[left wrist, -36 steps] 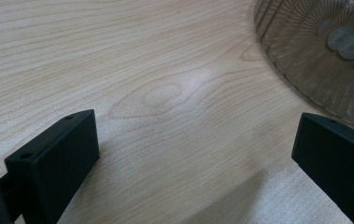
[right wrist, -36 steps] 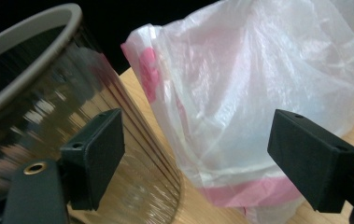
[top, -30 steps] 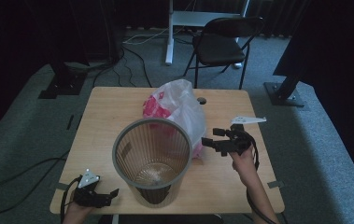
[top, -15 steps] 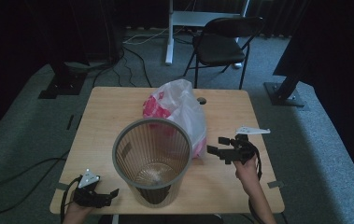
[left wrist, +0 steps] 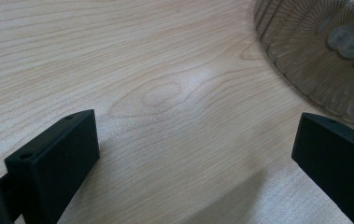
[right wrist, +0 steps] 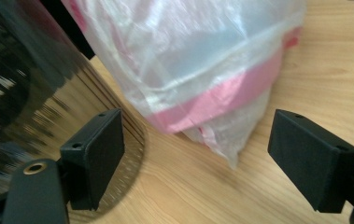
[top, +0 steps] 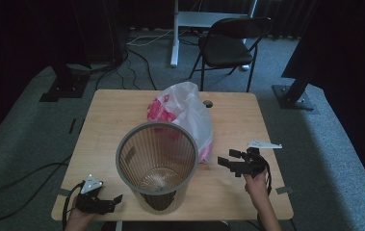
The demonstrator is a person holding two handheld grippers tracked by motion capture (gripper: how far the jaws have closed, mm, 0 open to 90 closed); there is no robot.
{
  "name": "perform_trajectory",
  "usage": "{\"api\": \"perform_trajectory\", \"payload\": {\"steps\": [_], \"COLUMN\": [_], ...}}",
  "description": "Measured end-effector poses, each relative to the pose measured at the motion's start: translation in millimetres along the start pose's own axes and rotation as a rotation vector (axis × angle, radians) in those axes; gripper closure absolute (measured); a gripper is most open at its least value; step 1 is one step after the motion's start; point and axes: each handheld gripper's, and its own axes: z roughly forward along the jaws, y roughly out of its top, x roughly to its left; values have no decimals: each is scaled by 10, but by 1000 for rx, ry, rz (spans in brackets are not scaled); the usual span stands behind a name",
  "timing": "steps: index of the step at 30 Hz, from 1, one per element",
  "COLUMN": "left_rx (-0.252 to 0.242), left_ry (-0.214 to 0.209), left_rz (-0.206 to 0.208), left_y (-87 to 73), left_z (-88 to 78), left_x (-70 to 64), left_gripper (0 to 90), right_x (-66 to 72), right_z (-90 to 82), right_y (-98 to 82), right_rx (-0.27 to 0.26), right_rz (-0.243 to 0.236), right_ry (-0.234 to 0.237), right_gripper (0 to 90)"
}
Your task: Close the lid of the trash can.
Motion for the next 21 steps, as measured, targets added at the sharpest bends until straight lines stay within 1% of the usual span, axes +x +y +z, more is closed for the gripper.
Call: {"api": "perform_trajectory", "payload": {"steps": [2,3,7,9,10,11,13,14,17,21], "left_rx": [1,0,-2,-2,-2,0,2,2,2,3], "left_ry": [0,0,1,1,1,1,2,2,2,2], "left_rz": [1,0,-3,-3,-3,-1,0,0,0,1], "left_y": [0,0,0,0,0,1,1,0,1,2], "left_z": [0,0,2,2,2,1,1,0,0,3], "left_x": [0,0,-1,1,1,1,0,0,1,-1], "left_gripper": [9,9,9,9,9,9,9,9,9,9], "right_x": [-36,-36,-107,-135,-135,-155,-188,-213,-242,-275], "right_z": [-4,-4,-8,-13,-13,-20,-30,-30,-35,-68], "right_y": [-55,-55,-164,-204,-204,-235,-284,-327,-377,-437], "right_rx": [3,3,24,34,34,31,34,51,62,51], "right_rz": [10,10,30,32,32,28,35,41,48,52], "right_ry": [-11,-11,-29,-44,-44,-56,-63,-76,-79,-88], "right_gripper": [179,179,179,179,179,179,179,179,179,179]}}
